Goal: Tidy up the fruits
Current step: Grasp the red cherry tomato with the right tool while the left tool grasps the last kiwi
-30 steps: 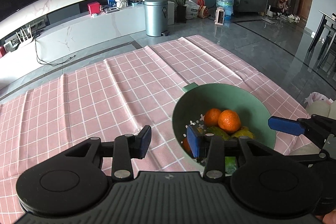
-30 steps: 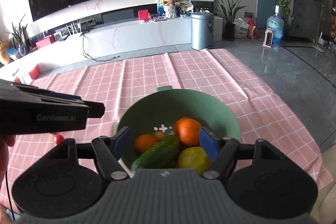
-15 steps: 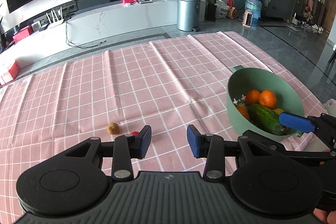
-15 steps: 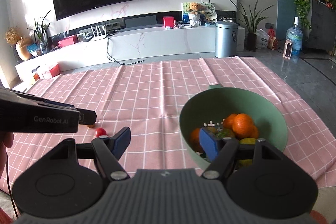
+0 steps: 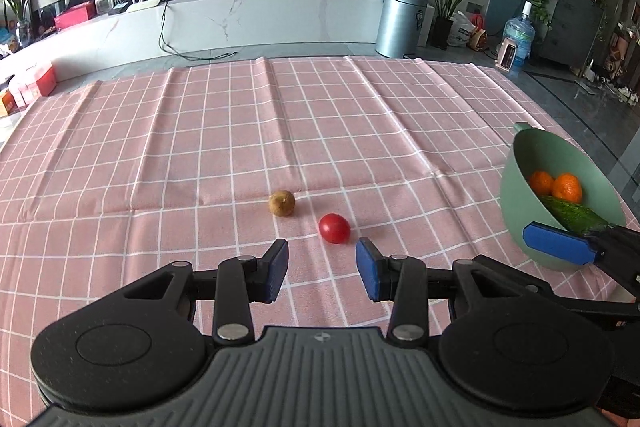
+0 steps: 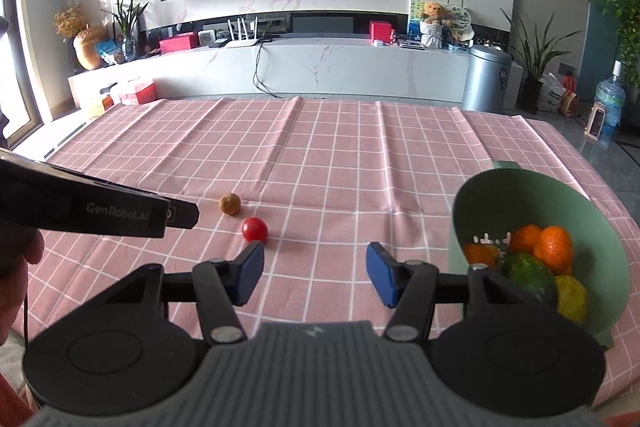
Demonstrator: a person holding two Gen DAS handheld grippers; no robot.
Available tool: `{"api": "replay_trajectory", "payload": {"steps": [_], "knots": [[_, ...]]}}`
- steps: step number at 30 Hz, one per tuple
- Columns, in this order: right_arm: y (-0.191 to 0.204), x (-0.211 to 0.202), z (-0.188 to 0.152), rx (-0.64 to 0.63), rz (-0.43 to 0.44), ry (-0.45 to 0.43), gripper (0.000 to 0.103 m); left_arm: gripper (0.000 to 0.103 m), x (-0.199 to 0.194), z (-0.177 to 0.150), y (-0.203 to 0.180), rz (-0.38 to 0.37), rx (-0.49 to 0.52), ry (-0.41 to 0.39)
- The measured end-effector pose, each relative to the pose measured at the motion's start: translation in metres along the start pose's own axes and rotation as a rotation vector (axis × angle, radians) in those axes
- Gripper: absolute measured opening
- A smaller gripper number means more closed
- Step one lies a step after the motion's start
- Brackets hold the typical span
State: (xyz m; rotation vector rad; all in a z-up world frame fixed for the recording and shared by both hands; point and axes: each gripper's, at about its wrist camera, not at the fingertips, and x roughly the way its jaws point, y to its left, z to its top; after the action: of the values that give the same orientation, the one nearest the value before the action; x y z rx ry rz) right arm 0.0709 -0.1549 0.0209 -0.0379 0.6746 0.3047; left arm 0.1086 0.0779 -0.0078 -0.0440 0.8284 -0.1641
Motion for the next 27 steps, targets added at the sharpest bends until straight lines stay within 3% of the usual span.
{"api": "replay_trajectory", "payload": {"steps": [9, 19, 27], "knots": [[0.023, 0.047, 0.003, -0.079, 0.051, 0.047, 0.044, 0.047, 0.029, 0.001, 0.024, 0.005, -0.062, 0.036], [0.037, 0.101, 0.006, -0.14, 0.088, 0.1, 0.039, 0.046, 0.063, 0.006, 0.039, 0.032, -0.084, 0.092], [0.044, 0.131, 0.006, -0.177, 0.102, 0.1, 0.031, 0.046, 0.082, 0.01, 0.05, 0.024, -0.109, 0.079]]}}
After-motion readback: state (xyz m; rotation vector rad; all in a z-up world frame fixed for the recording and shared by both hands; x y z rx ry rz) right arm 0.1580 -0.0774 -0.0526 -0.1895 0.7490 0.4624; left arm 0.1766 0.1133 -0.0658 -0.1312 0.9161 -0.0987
